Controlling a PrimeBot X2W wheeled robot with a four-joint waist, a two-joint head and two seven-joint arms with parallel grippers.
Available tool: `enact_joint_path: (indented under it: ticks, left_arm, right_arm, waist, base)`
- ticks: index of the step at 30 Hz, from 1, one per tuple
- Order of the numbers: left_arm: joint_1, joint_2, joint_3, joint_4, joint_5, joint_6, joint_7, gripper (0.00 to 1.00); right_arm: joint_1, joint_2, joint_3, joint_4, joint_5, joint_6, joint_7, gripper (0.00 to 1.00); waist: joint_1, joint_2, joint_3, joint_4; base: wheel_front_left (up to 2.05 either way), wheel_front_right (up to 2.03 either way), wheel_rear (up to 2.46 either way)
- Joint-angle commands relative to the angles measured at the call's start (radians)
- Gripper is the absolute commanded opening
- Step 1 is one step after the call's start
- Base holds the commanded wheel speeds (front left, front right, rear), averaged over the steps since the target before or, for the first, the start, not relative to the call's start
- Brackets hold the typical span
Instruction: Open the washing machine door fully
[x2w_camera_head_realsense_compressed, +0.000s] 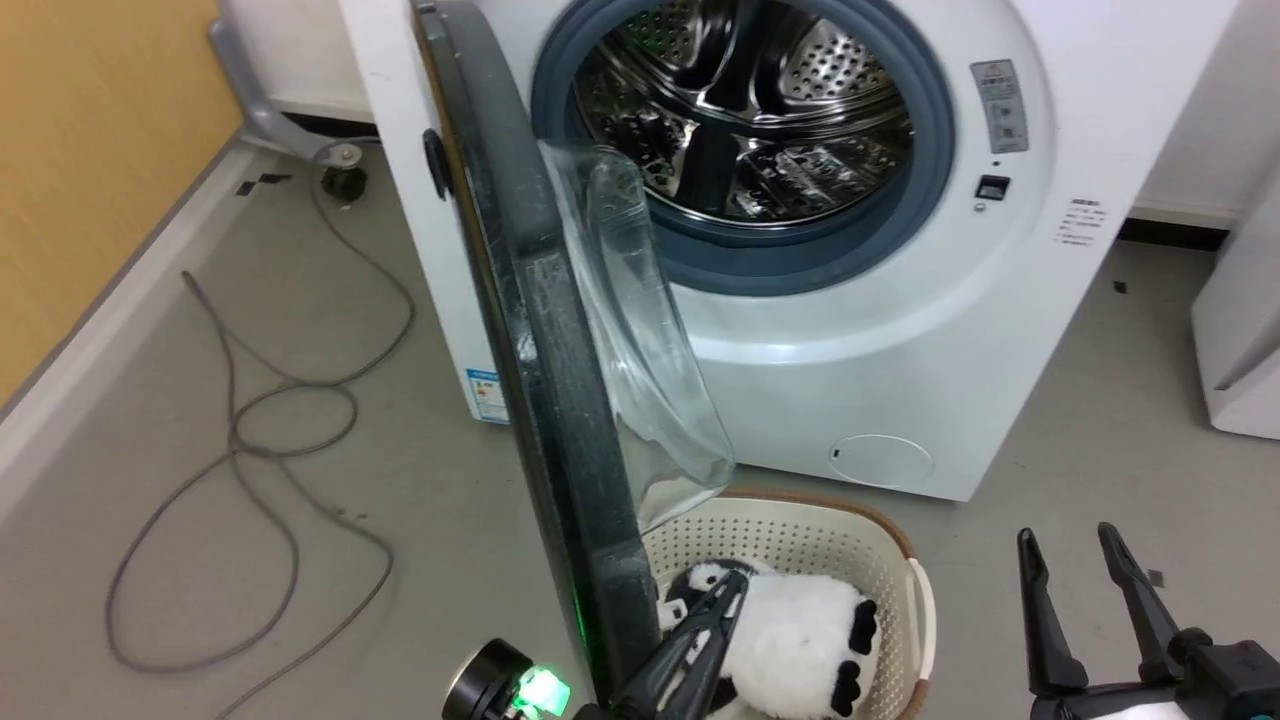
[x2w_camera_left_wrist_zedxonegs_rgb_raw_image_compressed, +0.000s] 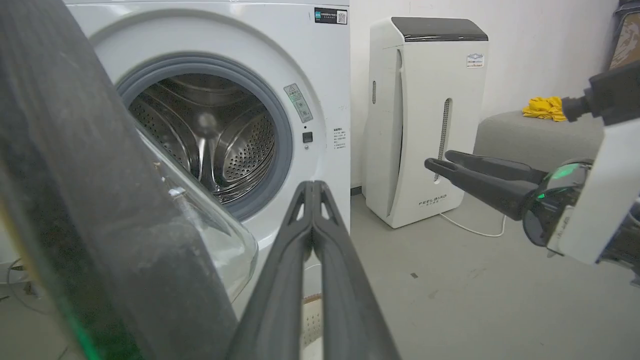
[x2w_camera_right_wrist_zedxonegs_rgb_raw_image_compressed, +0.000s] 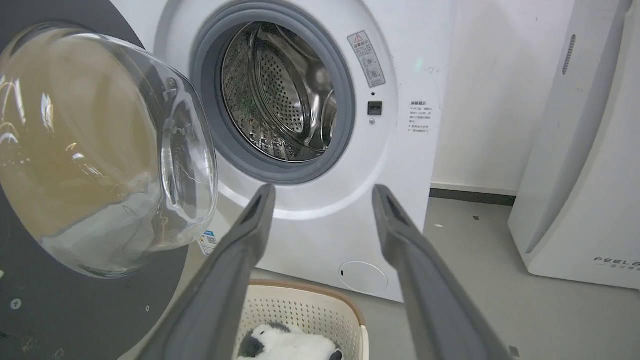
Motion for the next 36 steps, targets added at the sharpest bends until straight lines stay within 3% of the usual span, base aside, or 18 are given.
enact_joint_path:
  ticks: [1,26,36]
  left_arm:
    - [0.008,0.0,0.009,0.011,-0.007,0.009,-0.004,0.0]
    - [0.014,-0.007,0.061,0.032,-0.015,0.025,-0.004,0.0]
    - [0.022,0.029,0.173,0.015,-0.021,0.072,-0.004,0.0]
  right_arm:
    - [0.002,0.003,-0.001,0.0,-0.01,0.001,-0.005,1.0]
    - [-0.006,0.003,-0.006,0.009,-0.009,0.001,-0.005,1.0]
    - [-0.027,0.003,0.008,0.017,-0.019,0.001,-0.005,1.0]
  waist:
    - [0.0,0.0,0.006,0.015]
    - [0.0,0.0,0.036,0.281]
    - [0.0,0.0,0.064,0.327]
  base:
    - [0.0,0.0,0.0]
    - [0.0,0.0,0.0]
    - [0.0,0.0,0.0]
